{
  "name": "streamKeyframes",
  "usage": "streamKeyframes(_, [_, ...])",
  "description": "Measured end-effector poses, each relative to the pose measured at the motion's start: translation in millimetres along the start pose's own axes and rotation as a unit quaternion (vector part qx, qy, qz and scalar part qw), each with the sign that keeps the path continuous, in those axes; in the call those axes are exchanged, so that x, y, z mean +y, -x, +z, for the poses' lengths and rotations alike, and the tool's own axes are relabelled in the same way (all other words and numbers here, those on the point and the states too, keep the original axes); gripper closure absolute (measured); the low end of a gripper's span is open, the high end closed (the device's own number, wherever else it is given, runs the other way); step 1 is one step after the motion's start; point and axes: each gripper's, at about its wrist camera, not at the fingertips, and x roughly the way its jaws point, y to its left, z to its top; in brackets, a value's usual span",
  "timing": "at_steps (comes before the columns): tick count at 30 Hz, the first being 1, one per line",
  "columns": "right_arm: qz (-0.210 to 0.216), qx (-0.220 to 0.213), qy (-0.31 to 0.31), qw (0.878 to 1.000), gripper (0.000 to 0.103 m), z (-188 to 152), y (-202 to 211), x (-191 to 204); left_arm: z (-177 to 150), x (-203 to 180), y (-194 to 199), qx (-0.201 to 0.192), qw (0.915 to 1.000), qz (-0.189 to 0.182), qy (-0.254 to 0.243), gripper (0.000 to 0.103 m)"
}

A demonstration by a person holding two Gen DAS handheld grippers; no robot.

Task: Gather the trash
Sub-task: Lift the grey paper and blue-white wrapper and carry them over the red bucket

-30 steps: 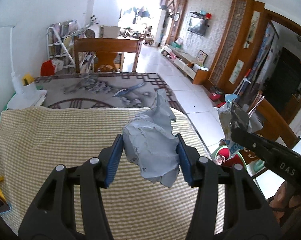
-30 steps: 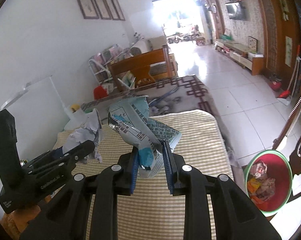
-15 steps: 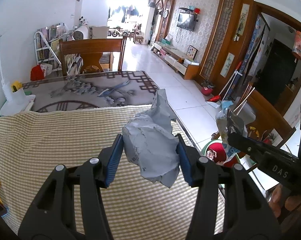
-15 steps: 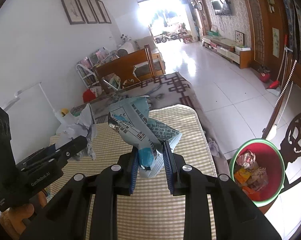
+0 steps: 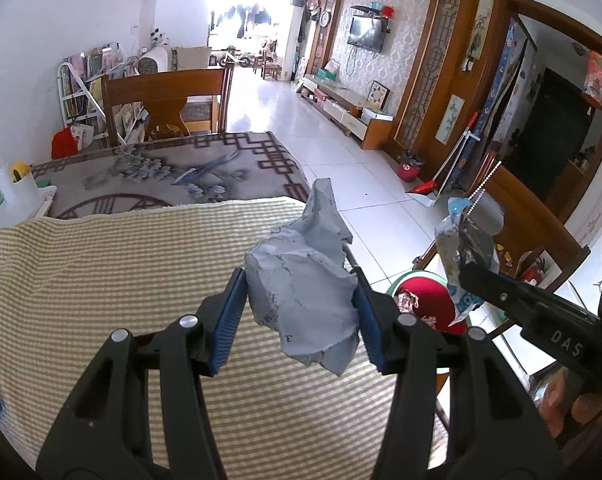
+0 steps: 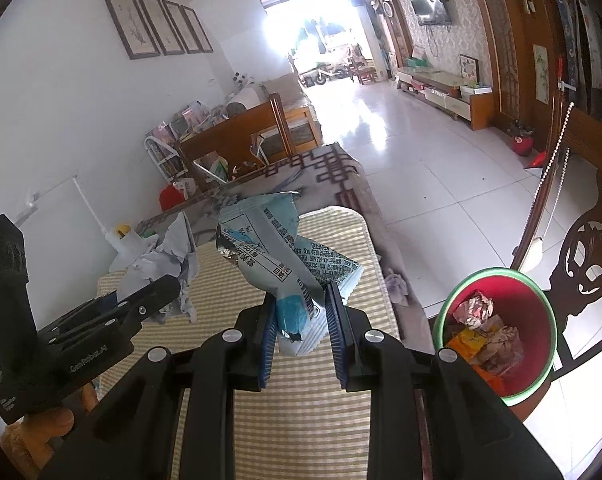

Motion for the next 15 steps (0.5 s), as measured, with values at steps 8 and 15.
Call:
streamKeyframes(8, [0.014, 0.013, 0.008, 1.000, 0.080, 11.8, 4.6, -35.7, -0.5, -36.2, -9.7, 0.004, 0.9998, 0.013, 0.012, 0.053])
streamKeyframes(15, [0.028, 0.021, 0.016, 0.999, 0.080, 19.9, 8.2, -65.4, 1.6, -66.6, -20.9, 0.003, 0.9993, 0.027, 0.024, 0.053])
